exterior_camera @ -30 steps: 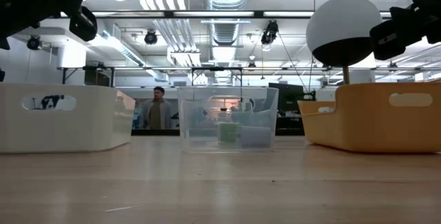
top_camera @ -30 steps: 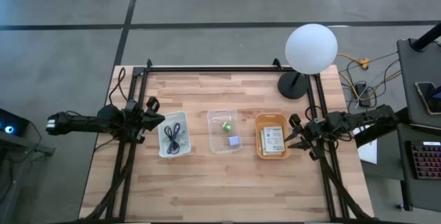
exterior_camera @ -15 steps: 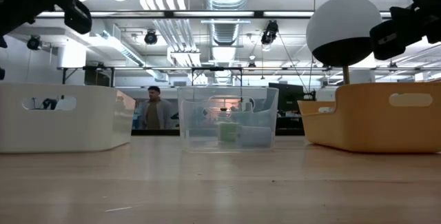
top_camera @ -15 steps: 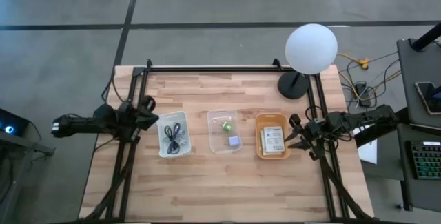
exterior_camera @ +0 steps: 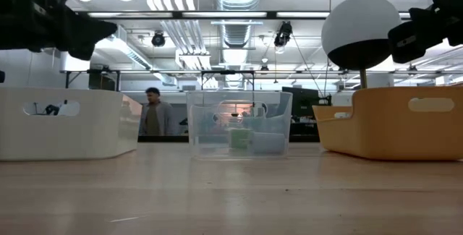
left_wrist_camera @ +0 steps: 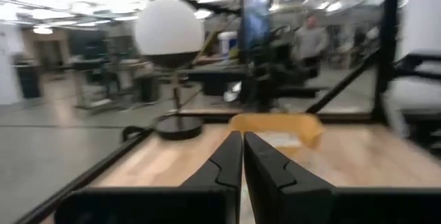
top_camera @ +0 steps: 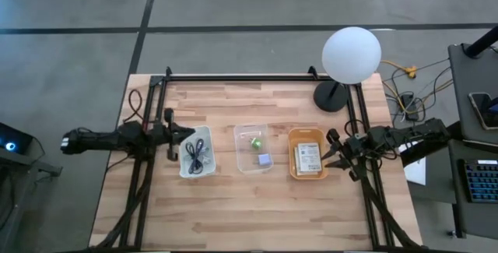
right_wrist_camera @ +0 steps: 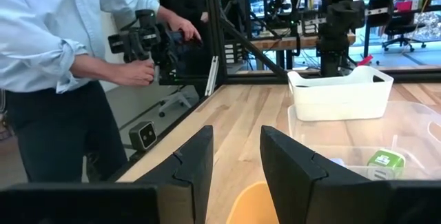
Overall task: Pick and place items into bin
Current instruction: Return to Home Position
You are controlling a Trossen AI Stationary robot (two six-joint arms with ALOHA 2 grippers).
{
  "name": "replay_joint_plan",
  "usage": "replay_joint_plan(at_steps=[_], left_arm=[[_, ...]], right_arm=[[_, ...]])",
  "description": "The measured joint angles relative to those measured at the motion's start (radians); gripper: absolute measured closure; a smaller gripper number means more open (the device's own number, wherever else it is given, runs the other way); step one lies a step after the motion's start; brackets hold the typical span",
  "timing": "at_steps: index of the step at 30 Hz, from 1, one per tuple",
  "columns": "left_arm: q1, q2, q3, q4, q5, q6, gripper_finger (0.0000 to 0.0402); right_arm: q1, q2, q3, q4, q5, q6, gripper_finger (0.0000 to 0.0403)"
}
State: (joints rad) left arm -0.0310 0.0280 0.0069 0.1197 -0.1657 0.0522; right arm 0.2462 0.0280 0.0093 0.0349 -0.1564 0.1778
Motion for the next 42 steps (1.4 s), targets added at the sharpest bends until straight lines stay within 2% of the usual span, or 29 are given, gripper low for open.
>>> replay_joint_plan(at_steps=[2, 4, 6, 14, 21, 33, 42], left_arm=[[-0.023, 0.000, -0.001, -0.020, -0.043, 0.064, 0.0402], [-0.051, 0.000, -0.001, -0.026, -0.050, 0.158, 0.0402], [-0.073, 0.000, -0.001, -0.036, -0.050, 0.191, 0.0402], [-0.071, 0.000, -0.001, -0.061, -0.016, 0.039, 0.0402], [-0.056, 0.000, -0.002, -0.025, 0.133, 0.036, 0.0402], [-0.034, 0.001, -0.002, 0.001, 0.135, 0.037, 0.0402], [-0.034, 0.054, -0.002, 0.000, 0.135, 0.037, 0.0402]], right_arm=[[0.000, 0.000, 0.000, 0.000, -0.001, -0.001, 0.0294], [0.000, 0.000, 0.000, 0.000, -0.001, 0.003, 0.0294], [0.000, 0.000, 0.000, 0.000, -0.001, 0.002, 0.0294], [0.000, 0.000, 0.000, 0.000, -0.001, -0.001, 0.0294], [0.000, 0.000, 0.000, 0.000, -0.001, -0.001, 0.0294], [0.000, 0.000, 0.000, 0.000, -0.001, -0.001, 0.0294], [0.000, 0.000, 0.000, 0.000, -0.001, -0.001, 0.0294]])
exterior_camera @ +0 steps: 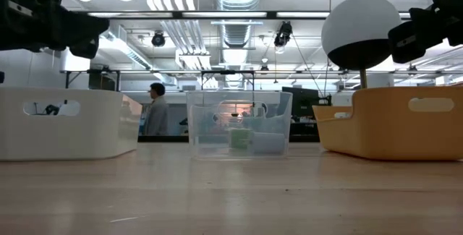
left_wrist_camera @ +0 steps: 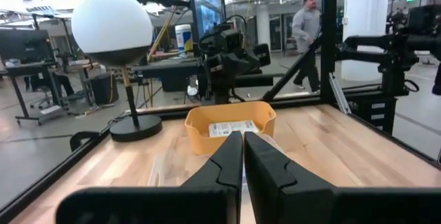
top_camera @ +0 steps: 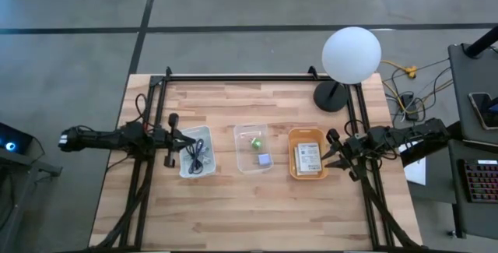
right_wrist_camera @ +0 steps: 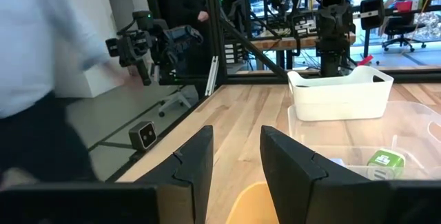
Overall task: Pick and place items into bin
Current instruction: Return to Home Position
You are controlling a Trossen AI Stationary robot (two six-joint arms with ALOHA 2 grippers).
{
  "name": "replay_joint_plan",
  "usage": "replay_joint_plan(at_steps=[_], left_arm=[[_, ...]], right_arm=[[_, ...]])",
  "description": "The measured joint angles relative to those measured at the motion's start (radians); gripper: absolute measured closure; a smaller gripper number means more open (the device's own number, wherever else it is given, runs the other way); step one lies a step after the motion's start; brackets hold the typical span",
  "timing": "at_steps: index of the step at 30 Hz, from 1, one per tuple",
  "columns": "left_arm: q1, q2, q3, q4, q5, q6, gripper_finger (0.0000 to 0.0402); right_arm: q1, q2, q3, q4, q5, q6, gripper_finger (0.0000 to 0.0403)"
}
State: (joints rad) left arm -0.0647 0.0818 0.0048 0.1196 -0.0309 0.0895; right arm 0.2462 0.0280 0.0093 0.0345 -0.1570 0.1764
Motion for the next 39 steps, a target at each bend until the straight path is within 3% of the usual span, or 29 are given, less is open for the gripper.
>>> replay_joint_plan(at_steps=[39], left_arm=[[0.000, 0.095, 0.002, 0.000, 0.001, 0.000, 0.0402]], right_arm=[[0.000, 0.000, 0.000, 0.000, 0.000, 0.051, 0.0294]])
